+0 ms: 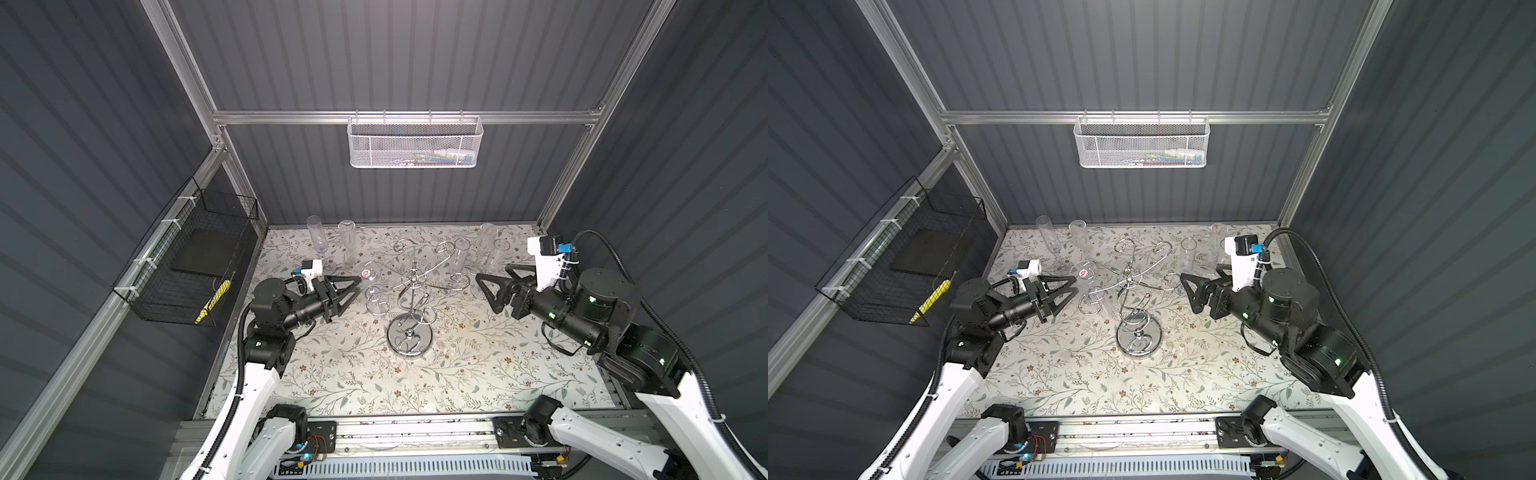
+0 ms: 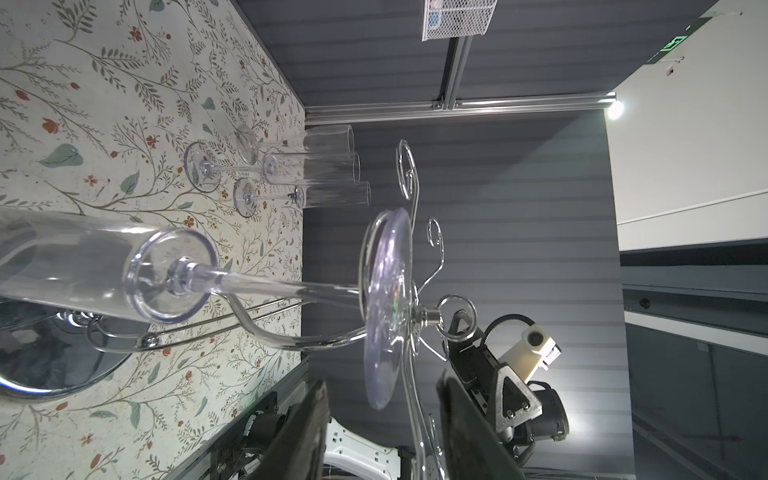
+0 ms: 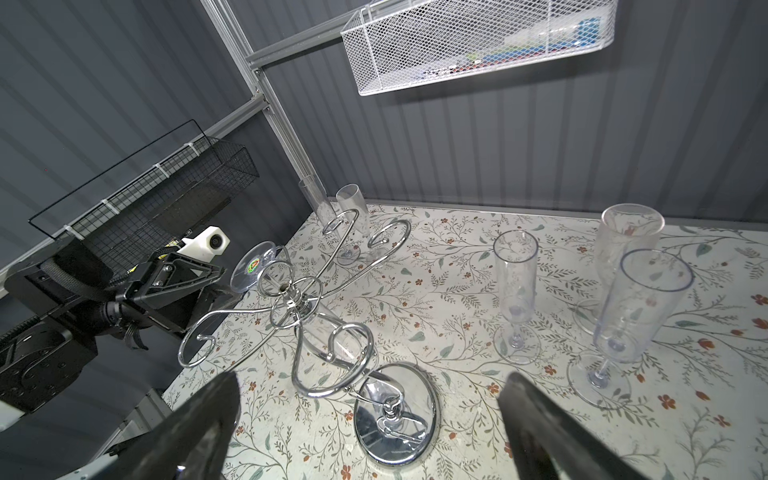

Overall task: Take the wine glass off the wine glass rack
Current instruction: 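Reach the left gripper to the base of a flute hanging on the rack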

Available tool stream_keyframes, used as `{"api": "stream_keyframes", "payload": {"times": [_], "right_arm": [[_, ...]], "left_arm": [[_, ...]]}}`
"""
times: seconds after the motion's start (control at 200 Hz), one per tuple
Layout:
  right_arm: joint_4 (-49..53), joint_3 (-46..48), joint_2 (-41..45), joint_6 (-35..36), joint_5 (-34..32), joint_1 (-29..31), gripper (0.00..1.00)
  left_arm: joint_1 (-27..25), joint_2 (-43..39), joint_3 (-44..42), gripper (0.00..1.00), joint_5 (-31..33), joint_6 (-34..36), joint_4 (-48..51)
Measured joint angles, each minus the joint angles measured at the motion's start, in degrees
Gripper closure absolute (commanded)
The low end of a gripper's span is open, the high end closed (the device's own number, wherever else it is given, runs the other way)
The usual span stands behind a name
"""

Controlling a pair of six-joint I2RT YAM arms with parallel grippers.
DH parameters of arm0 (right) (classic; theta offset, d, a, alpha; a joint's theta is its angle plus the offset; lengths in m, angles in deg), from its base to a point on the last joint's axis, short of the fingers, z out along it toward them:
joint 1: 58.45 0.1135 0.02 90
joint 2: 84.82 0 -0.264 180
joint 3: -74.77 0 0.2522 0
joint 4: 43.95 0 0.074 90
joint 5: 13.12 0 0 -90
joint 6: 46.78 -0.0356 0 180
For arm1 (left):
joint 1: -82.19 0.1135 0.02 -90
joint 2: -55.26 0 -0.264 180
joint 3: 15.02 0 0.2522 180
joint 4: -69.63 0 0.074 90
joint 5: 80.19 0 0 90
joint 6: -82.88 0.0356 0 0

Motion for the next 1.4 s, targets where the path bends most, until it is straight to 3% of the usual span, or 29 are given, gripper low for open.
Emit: {"api": "stream_keyframes", "payload": {"times": [0.89,1.401], "right_arm": [[1.2,1.0,2.1,-1.2,0.0,0.0,0.01],[1.7,2.0,3.4,-1.3,-0.3,0.0,0.01]], "left_arm": [[-0.8,0.2,-0.3,0.82,3.5,-0.2,-3.0],[-0.8,0.2,-1.8,0.91,4.5,-2.0,-6.0]]}}
